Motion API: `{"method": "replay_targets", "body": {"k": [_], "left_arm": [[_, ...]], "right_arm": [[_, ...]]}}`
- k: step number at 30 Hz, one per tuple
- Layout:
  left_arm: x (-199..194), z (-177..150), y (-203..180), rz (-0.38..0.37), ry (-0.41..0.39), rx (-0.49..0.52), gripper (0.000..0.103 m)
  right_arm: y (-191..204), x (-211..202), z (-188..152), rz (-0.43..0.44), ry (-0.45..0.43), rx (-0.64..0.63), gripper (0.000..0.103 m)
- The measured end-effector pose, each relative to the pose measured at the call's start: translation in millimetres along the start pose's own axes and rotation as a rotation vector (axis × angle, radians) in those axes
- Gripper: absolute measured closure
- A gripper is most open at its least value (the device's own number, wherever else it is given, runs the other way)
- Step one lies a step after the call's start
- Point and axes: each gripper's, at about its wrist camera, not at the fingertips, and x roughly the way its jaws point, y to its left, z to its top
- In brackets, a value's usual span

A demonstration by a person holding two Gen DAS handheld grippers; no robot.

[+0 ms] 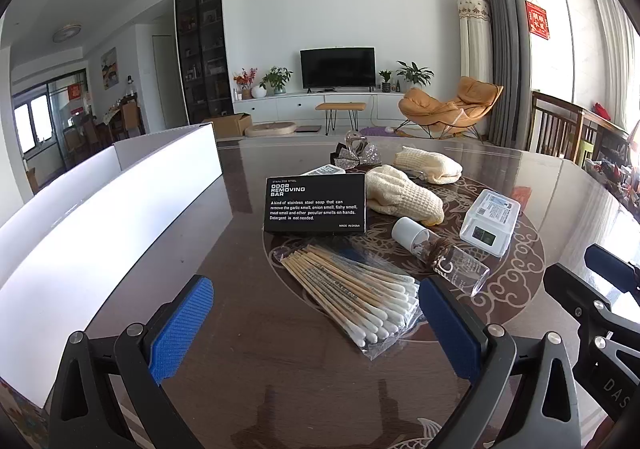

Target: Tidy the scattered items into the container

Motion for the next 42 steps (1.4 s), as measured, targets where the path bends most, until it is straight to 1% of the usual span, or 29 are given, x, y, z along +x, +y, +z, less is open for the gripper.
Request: {"method": "replay_targets", "body": {"k": [42], "left_arm": [[0.7, -0.2, -0.8, 0.002, 0.007, 0.000, 0.000]], "right_arm": [[-0.8, -0.9, 1.5, 0.001, 0.002, 0.004, 0.041]]}}
